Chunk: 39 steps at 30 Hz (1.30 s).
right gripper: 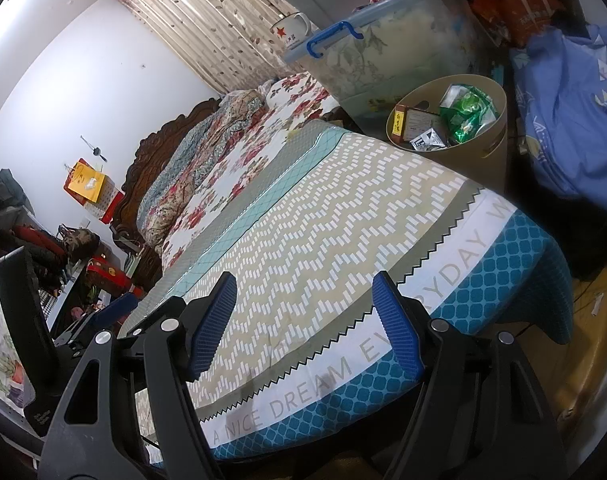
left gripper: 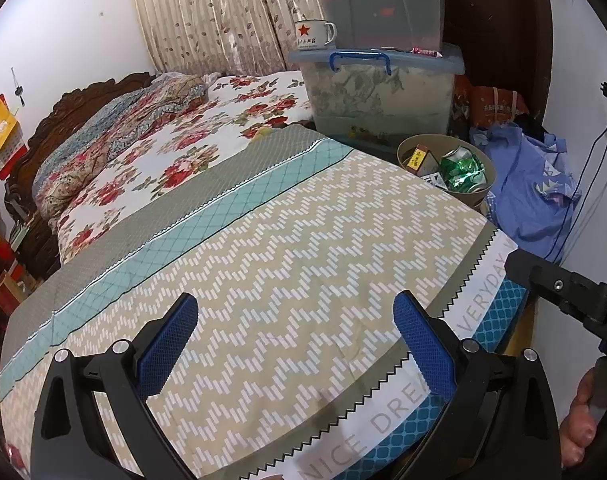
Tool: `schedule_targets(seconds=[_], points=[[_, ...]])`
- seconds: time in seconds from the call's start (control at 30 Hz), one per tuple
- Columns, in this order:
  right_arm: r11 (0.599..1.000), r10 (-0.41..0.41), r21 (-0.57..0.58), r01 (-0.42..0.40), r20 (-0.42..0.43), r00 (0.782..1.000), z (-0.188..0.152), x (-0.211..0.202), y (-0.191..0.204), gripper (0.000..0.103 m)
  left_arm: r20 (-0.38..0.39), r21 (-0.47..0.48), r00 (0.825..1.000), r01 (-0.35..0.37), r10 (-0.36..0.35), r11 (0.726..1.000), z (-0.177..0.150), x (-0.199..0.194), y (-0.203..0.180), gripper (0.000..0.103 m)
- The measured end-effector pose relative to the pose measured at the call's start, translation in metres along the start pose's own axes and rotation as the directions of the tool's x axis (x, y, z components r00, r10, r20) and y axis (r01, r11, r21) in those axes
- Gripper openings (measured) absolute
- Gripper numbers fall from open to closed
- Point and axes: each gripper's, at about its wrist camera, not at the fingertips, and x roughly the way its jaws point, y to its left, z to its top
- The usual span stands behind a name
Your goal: Collect trash
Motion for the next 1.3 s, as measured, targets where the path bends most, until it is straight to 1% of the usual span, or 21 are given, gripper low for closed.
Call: schedule_targets(seconds=[0.2, 0.37, 0.53, 0.63, 0.77, 0.87, 0.97, 1.07, 1.3], points=[[1.0, 0.0, -0.002, 0.0, 0.0, 1.0, 0.0, 0.0, 0.0, 0.072, -0.021, 0.0, 1.0, 0.002, -0.002, 1.0, -0.001, 0.006, 0.001, 0.094], [1.0, 0.0, -0.001, 0.0, 0.001, 1.0, 0.0, 0.0, 0.0, 0.072, -0.019, 0.005, 1.0, 0.008, -0.008, 1.0, -0.001, 0.006, 0.0, 0.094], [1.0, -0.002, -0.006, 0.002, 0.01, 1.0, 0.0, -0.002, 0.001, 0.072, 0.018, 0.016, 0.999, 0.041, -0.041, 0.999, -0.002, -0.001, -0.005, 0.094], [1.0, -0.011, -0.028, 0.011, 0.03, 0.999, -0.001, -0.005, 0.006, 0.072, 0.067, 0.017, 0.997, 0.048, -0.049, 0.999, -0.002, -0.012, -0.006, 0.094], [0.998, -0.016, -0.052, 0.018, 0.047, 0.999, -0.001, -0.008, 0.011, 0.072, 0.077, 0.03, 0.996, 0.053, -0.055, 0.998, -0.002, -0.015, -0.009, 0.094], [0.998, -0.021, -0.058, 0.024, 0.053, 0.998, 0.001, -0.009, 0.012, 0.072, 0.083, 0.038, 0.996, 0.031, -0.034, 0.999, -0.002, -0.017, -0.011, 0.094], [0.998, -0.021, -0.059, 0.025, 0.054, 0.998, 0.001, -0.009, 0.013, 0.072, 0.064, 0.031, 0.998, 0.026, -0.028, 0.999, -0.001, -0.015, -0.009, 0.094], [0.997, -0.023, -0.068, 0.027, 0.058, 0.998, 0.003, -0.01, 0.014, 0.072, 0.065, 0.02, 0.998, 0.0, -0.002, 1.0, -0.002, -0.015, -0.006, 0.094], [0.997, -0.023, -0.076, 0.028, 0.06, 0.998, 0.001, -0.01, 0.018, 0.072, 0.058, 0.012, 0.998, -0.015, 0.015, 1.0, -0.003, -0.014, -0.002, 0.094]])
